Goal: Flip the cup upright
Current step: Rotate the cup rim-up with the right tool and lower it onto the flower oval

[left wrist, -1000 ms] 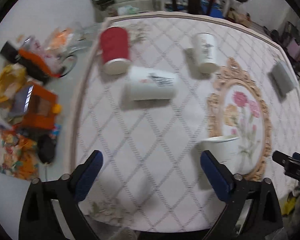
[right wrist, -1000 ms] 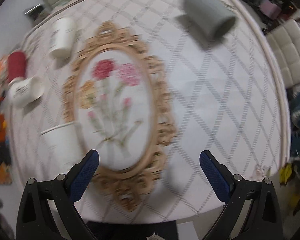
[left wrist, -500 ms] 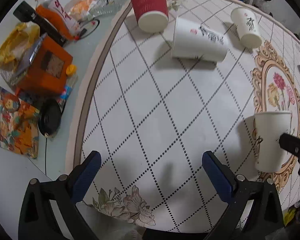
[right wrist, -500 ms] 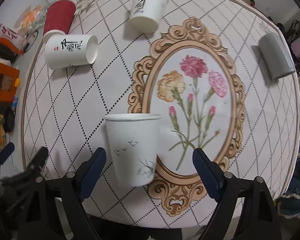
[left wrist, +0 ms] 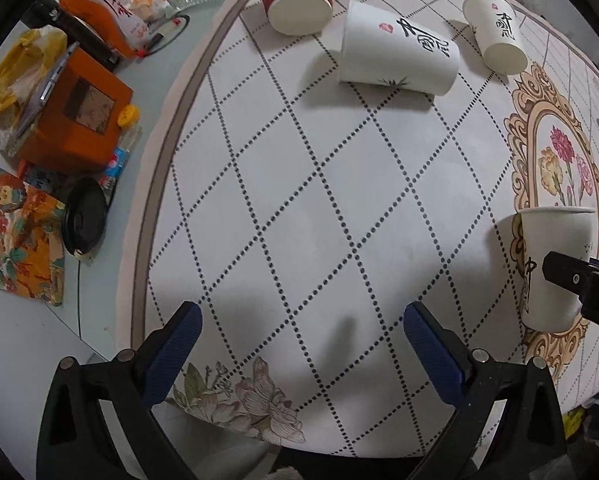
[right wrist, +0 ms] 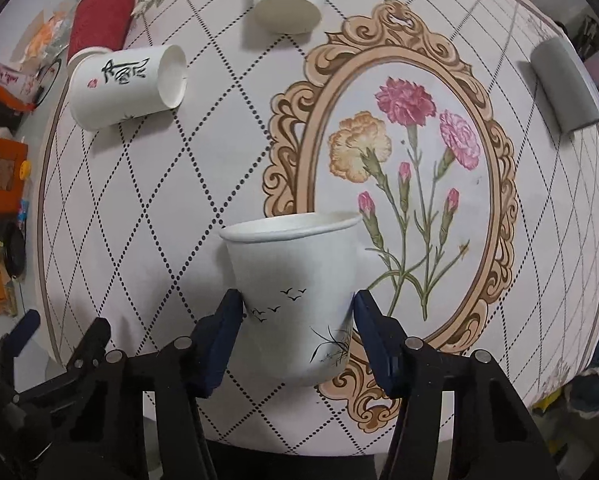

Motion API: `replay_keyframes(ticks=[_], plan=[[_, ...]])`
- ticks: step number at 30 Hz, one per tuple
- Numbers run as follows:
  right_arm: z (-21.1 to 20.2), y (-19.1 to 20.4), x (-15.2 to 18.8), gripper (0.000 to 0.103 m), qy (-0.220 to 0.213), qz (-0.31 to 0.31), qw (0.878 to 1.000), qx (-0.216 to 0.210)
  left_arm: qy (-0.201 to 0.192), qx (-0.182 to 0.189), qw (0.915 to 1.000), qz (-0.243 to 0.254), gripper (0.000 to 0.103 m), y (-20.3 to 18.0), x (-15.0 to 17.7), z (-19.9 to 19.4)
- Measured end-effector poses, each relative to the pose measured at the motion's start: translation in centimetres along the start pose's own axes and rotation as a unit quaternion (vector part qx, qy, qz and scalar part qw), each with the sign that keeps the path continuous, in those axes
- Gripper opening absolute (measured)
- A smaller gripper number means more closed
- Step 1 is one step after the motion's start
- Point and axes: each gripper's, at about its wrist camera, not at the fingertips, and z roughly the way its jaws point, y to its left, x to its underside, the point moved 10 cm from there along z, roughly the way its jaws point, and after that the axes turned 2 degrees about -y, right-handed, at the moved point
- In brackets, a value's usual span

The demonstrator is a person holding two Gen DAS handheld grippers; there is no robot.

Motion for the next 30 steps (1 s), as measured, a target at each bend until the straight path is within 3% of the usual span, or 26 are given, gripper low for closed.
replay_keyframes(ticks=[6,15,21,30], plan=[[-0.7,-1.6,0.3,0.059,-0.012,0.032,0.999,-0.030,0.001,-0.005,0.9998,0.018,0.103,-1.0,-0.6,-0.1],[-5.0,-6.8,-0.8,0.059,-0.098,0.083,0.989,-0.072,0.008,0.013,0.9994,0.030,0.103,-3.3,-1.6,-0.9],[-7.0,-7.9,-3.6,0.058,-0.175,0.095,0.978,-0.062,0.005,0.023,0.9995,0.019,0.103,-4.5,-3.2,-1.2],[-6.8,-7.0,-7.6,0.058,-0.305,0.072,0.950,0.001,-0.013,0.011,0.9998,-0.002,0.103,-4.4,-6.3,0.2]])
